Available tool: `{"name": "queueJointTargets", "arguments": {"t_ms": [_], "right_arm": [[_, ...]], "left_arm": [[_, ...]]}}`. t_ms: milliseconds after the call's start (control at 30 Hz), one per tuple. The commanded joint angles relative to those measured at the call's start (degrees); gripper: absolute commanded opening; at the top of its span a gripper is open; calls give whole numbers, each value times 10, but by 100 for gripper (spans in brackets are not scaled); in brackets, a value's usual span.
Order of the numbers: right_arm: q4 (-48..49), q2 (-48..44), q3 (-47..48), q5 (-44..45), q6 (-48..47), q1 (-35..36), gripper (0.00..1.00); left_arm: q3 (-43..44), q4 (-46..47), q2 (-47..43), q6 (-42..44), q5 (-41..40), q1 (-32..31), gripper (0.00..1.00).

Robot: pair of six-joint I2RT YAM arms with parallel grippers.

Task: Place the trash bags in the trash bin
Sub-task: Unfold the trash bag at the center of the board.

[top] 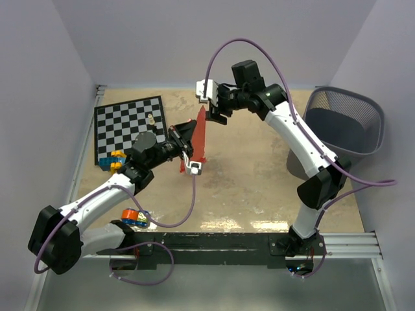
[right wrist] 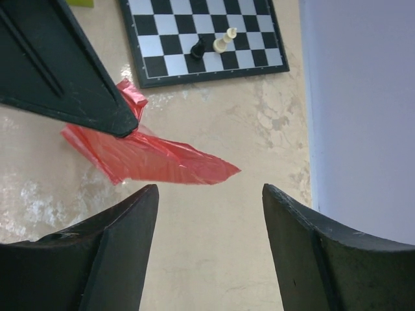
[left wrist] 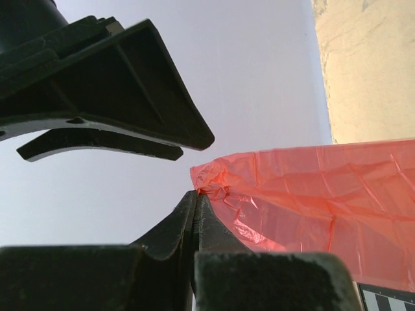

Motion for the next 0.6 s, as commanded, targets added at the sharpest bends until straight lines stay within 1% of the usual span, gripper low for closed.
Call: {"name": "queueJointTargets", "arguments": {"t_ms": [0, 267, 500, 567], "right_arm": [[-41, 2, 16, -37, -32, 2, 70], [-67, 26, 56, -44, -79, 8, 71], [-73, 36, 62, -45, -104, 23, 71], [-87, 42, 70, -46, -117, 29, 69]], "left_arm": [[-9, 3, -26, 37, 34, 6, 0], [-17, -21, -46, 53, 60, 6, 0], [-20, -32, -48, 64, 67, 6, 0], [-21, -35, -49, 66, 67, 6, 0]]}}
